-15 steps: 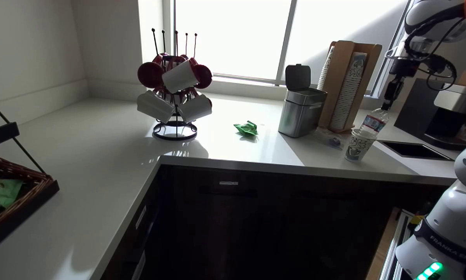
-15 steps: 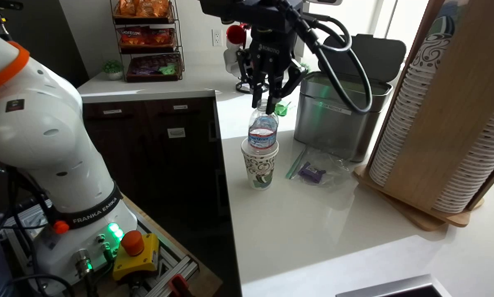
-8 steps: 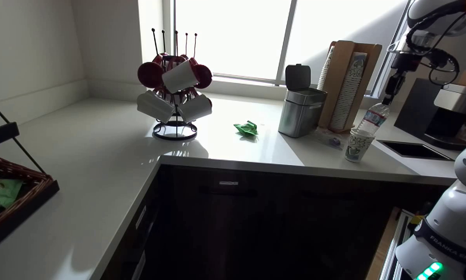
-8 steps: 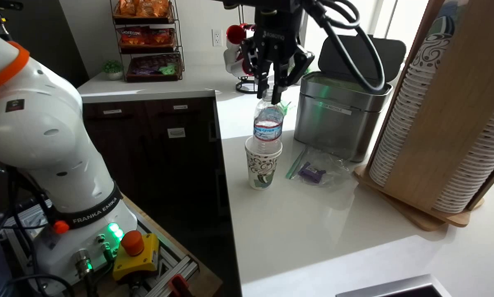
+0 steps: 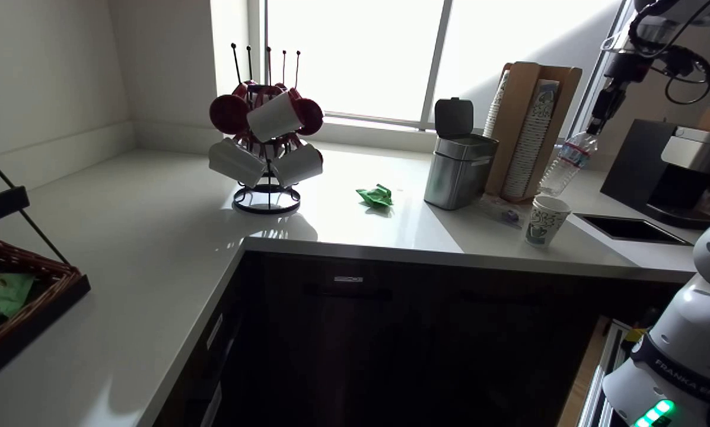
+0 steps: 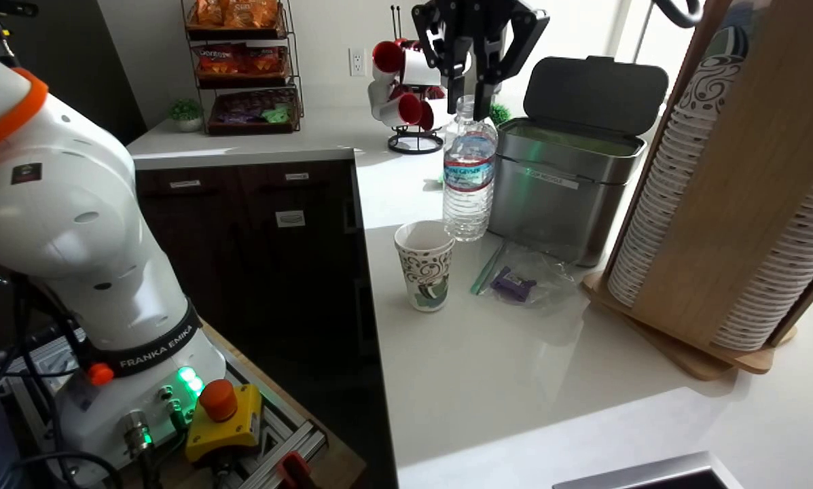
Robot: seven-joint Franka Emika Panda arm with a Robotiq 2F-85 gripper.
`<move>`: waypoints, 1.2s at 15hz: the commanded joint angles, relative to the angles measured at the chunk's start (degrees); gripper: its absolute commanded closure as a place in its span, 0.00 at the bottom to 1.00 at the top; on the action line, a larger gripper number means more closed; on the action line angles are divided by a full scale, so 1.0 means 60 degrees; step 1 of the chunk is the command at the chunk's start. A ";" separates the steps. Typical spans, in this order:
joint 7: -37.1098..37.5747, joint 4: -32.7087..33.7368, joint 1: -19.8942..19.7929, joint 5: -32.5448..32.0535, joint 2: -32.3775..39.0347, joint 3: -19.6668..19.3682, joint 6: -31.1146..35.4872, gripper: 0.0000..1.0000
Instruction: Put the bottle in the bin and close the lid of the bin
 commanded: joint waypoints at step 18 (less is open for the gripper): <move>0.2047 0.1947 0.1304 0.2022 0.1903 -0.0049 0.3306 0.92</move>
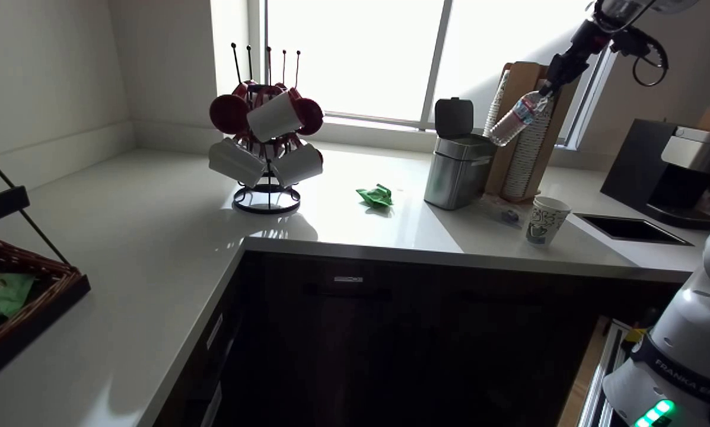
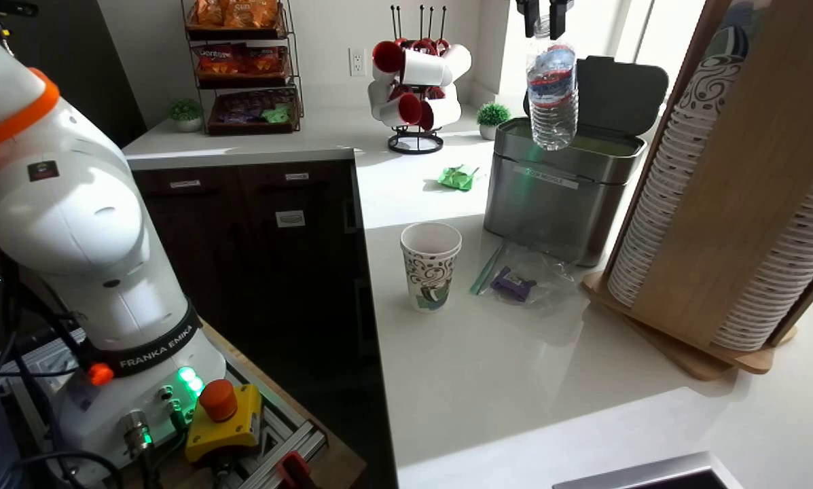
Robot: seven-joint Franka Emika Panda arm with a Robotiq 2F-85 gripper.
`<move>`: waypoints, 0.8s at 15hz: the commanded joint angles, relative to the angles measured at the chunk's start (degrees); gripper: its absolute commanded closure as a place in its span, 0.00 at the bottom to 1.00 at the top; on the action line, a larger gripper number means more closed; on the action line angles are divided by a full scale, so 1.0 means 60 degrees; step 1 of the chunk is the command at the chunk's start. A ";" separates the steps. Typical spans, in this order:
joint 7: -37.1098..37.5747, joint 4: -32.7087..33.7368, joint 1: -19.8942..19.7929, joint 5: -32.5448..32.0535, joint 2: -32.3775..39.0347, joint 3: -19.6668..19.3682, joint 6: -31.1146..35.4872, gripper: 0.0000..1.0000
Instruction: Put the bottle in the bin and close the lid of the bin
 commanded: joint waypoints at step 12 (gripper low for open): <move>0.0249 0.2574 0.0174 0.1703 0.3210 0.0402 0.0530 0.37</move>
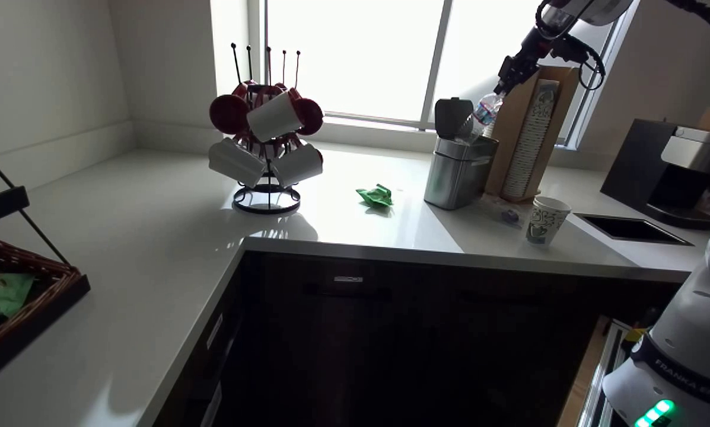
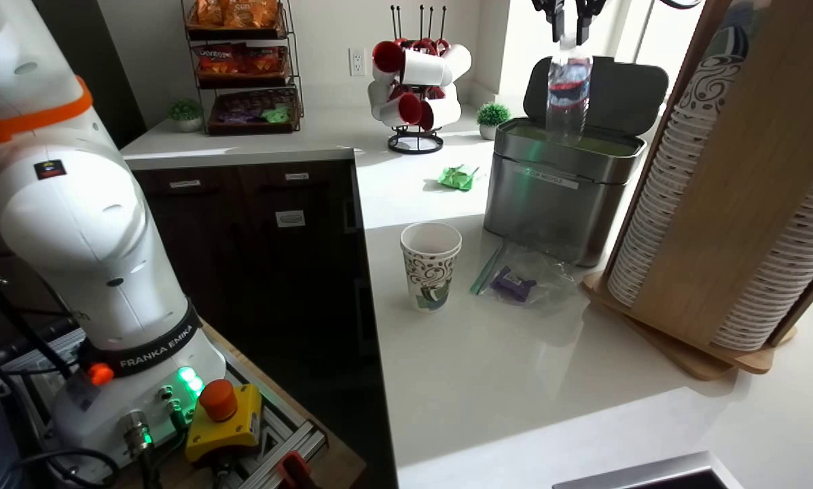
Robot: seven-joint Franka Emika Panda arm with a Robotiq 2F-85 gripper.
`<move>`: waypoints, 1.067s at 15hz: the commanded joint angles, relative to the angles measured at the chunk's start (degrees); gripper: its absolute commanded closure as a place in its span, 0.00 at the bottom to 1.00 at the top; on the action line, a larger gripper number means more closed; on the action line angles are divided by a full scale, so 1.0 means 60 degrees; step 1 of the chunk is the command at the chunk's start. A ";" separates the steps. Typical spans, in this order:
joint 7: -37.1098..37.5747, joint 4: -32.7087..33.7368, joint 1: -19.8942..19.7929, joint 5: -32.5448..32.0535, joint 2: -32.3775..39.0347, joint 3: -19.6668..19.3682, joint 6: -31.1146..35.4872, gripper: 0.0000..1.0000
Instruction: Put the bottle in the bin and close the lid of the bin
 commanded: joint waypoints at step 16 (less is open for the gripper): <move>0.1809 0.2345 -0.0638 0.0603 0.2658 0.0985 0.1724 0.00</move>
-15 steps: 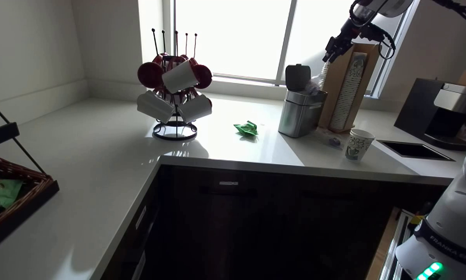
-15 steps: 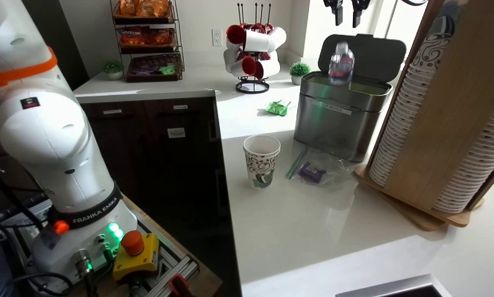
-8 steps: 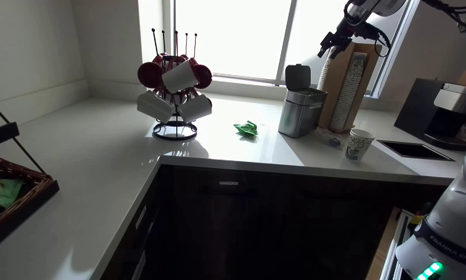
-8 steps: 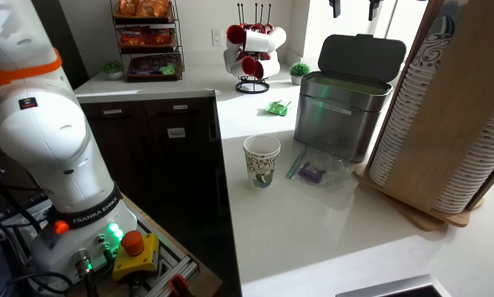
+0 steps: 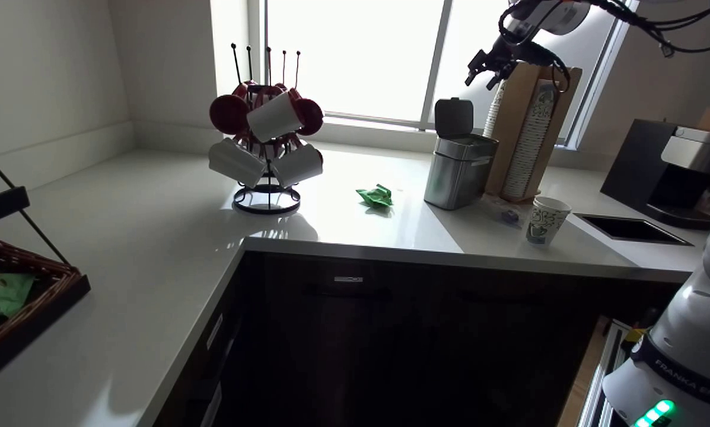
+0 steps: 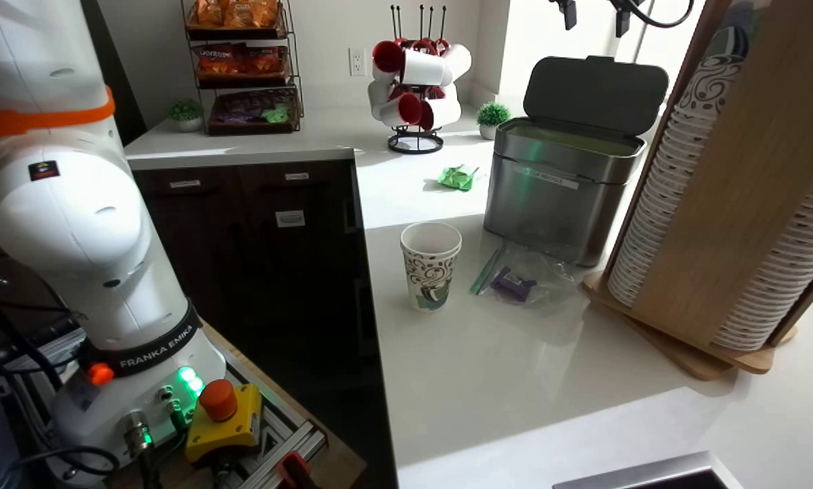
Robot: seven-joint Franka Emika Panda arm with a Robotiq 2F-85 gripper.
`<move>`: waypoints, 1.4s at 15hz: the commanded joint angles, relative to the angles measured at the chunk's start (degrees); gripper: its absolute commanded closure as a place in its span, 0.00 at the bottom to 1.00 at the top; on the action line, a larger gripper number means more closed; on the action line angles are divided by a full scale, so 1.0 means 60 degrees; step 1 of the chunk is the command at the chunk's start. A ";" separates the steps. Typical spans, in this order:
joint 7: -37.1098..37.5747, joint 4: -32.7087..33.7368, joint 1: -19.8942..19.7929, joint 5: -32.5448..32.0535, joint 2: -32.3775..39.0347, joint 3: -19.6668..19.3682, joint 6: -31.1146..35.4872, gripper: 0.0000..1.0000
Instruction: Put the bottle in the bin and close the lid of the bin
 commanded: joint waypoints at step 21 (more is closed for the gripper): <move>-0.2263 0.1942 -0.1294 0.0315 0.1901 0.1688 -0.1335 0.00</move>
